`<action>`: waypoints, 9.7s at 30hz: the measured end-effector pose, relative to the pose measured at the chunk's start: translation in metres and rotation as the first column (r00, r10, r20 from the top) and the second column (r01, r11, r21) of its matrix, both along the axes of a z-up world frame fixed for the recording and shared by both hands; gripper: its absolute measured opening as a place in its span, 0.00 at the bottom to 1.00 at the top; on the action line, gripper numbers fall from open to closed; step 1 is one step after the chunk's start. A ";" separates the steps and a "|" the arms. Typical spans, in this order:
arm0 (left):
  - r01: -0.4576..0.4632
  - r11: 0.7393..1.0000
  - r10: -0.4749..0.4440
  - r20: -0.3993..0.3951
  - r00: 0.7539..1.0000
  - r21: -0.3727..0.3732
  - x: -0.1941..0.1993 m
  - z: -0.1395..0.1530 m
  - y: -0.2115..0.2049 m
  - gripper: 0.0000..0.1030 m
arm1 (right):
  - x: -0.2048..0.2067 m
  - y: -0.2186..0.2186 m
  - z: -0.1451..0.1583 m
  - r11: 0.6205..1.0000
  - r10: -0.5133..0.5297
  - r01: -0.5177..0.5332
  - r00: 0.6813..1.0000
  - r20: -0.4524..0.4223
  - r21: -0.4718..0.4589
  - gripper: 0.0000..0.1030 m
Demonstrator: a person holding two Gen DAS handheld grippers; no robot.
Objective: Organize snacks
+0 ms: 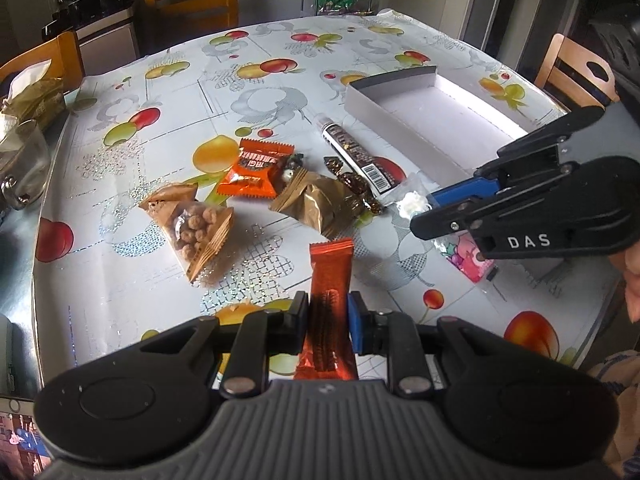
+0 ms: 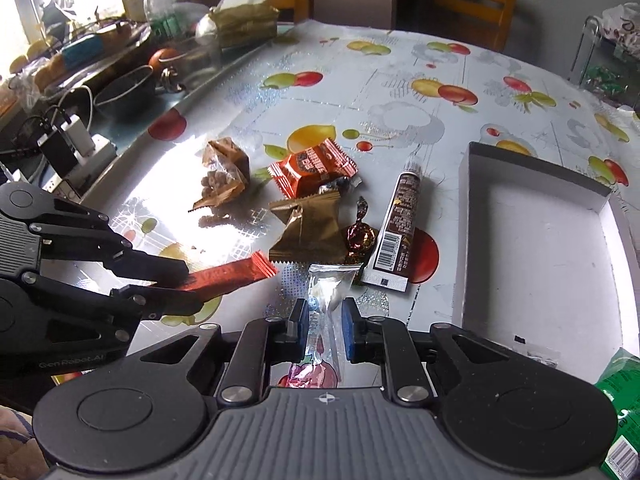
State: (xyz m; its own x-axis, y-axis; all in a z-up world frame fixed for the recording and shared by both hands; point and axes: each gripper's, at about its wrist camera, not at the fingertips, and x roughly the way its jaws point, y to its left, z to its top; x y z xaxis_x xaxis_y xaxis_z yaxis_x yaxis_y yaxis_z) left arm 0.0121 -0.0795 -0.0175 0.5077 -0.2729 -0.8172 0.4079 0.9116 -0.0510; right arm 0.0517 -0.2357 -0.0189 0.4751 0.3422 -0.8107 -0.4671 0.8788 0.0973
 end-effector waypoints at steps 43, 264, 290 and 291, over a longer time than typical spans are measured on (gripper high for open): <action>0.012 0.997 -0.004 0.109 0.994 -0.076 0.010 0.039 -0.080 0.18 | -0.001 -0.085 0.044 0.993 -0.061 0.048 0.992 0.113 0.109 0.19; -0.046 0.999 0.047 0.036 0.998 -0.024 0.076 0.002 -0.039 0.35 | 0.092 -0.005 0.014 0.994 -0.094 0.090 0.992 0.081 0.055 0.24; -0.072 0.997 0.073 0.122 0.990 -0.008 0.040 0.028 -0.044 0.35 | 0.043 -0.027 0.056 0.985 -0.127 0.103 0.976 0.176 0.140 0.24; -0.072 0.997 0.072 0.123 0.990 -0.008 0.039 0.028 -0.044 0.35 | 0.041 -0.029 0.058 0.984 -0.130 0.105 0.975 0.179 0.142 0.24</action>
State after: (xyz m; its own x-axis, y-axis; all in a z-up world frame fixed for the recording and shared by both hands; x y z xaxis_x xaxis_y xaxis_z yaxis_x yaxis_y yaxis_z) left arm 0.0515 -0.1234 0.0108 0.6230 -0.2346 -0.7462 0.3445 0.9388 -0.0075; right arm 0.0931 -0.2642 0.0388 0.6573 0.3718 -0.6556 -0.3819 0.9142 0.1356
